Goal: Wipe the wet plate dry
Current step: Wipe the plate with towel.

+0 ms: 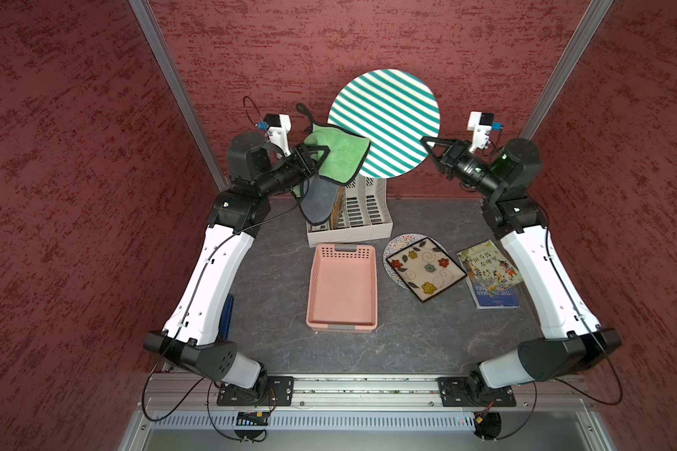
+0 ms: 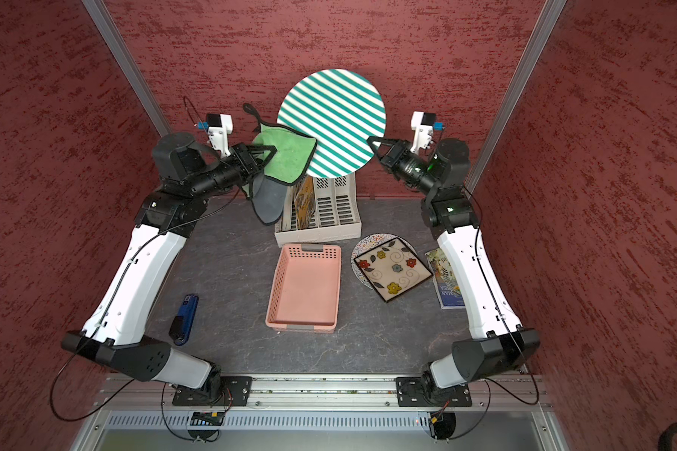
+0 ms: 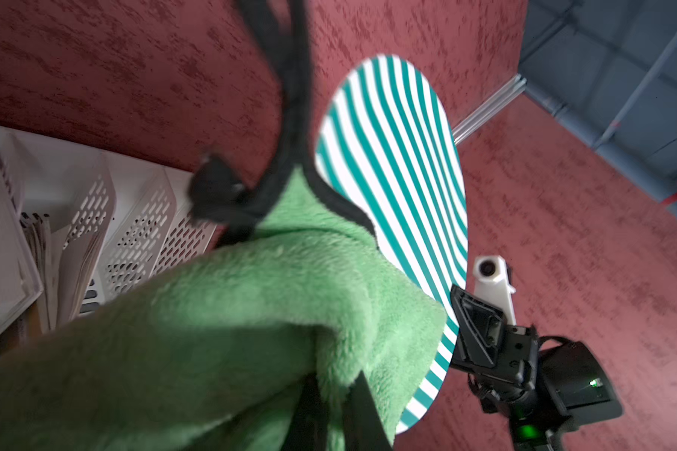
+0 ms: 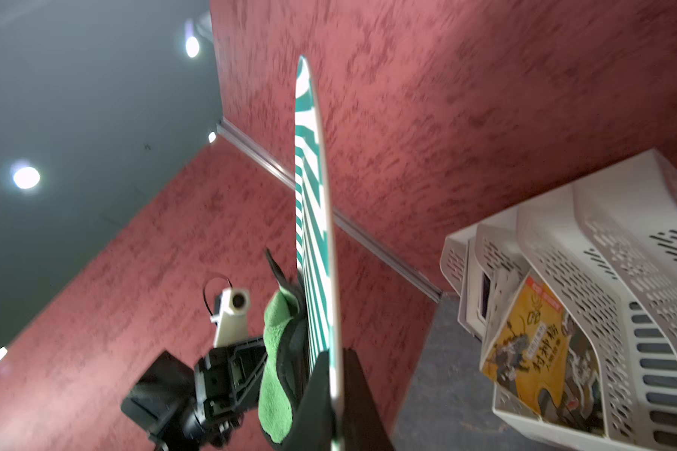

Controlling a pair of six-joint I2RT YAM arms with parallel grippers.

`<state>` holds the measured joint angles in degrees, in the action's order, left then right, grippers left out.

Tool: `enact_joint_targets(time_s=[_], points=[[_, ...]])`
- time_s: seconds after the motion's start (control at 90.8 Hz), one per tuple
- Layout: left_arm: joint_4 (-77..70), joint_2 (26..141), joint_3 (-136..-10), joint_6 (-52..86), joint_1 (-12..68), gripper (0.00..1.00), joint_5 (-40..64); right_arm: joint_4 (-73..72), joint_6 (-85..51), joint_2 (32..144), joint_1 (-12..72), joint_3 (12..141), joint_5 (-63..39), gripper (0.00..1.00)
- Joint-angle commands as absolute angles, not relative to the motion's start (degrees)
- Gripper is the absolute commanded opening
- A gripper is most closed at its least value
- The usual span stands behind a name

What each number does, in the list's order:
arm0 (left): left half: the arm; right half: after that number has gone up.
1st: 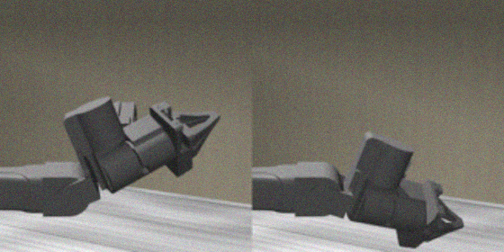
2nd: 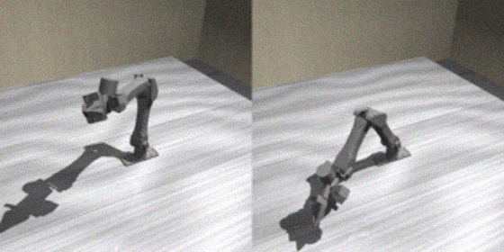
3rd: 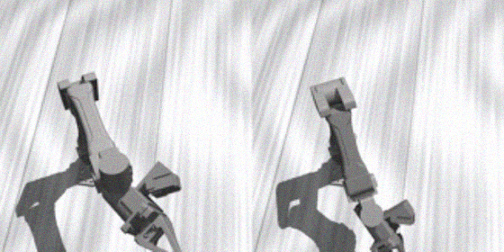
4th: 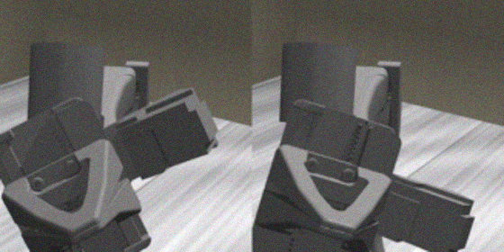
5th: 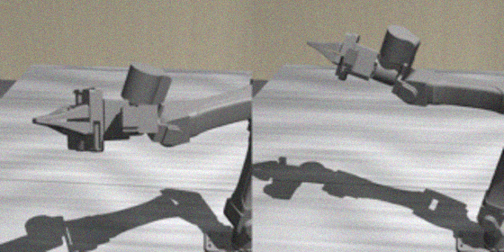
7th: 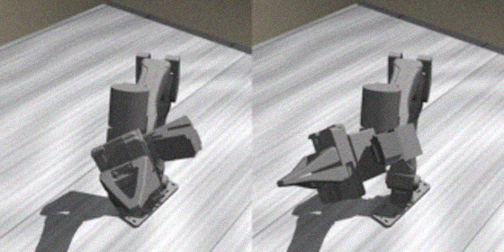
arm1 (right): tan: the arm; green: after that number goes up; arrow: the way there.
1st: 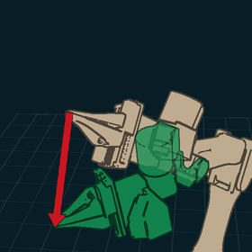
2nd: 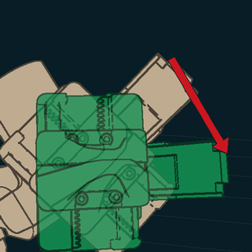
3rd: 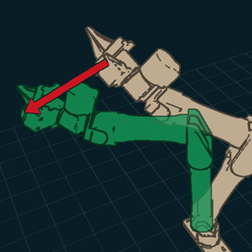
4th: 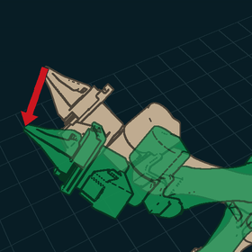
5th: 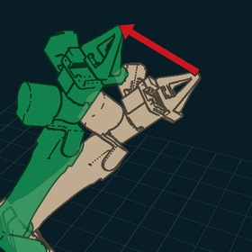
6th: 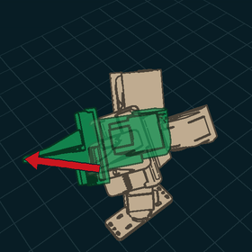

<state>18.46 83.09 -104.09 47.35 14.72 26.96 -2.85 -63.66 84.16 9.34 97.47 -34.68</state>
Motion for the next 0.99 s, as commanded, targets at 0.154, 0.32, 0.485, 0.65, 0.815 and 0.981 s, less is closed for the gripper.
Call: enact_joint_targets(time_s=[0.154, 0.32, 0.485, 0.65, 0.815, 0.981], points=[[-25.5, 83.2, -97.5, 77.2, 12.9, 0.0, 30.9, -50.6, -98.0, 88.5, 10.4, 87.9, -39.6, 0.0], [-28.4, 86.1, -102.2, 79.3, 13.0, 0.0, 31.2, -42.4, -92.8, 87.0, 12.0, 87.4, -44.6, 0.0], [-31.0, 88.5, -105.3, 81.5, 13.1, 0.0, 32.2, -49.2, -97.5, 88.3, 13.2, 87.1, -45.7, 0.0], [-34.3, 88.8, -104.9, 84.0, 12.6, 0.0, 32.1, -48.6, -97.3, 87.7, 12.4, 88.5, -43.4, 0.0], [-36.6, 85.8, -100.0, 85.7, 10.7, 0.0, 30.2, -51.4, -100.4, 87.9, 8.9, 89.4, -37.1, 0.0], [-40.1, 87.1, -99.8, 90.4, 10.1, 0.0, 29.2, -52.4, -100.6, 90.2, 9.6, 94.8, -37.1, 0.0]])
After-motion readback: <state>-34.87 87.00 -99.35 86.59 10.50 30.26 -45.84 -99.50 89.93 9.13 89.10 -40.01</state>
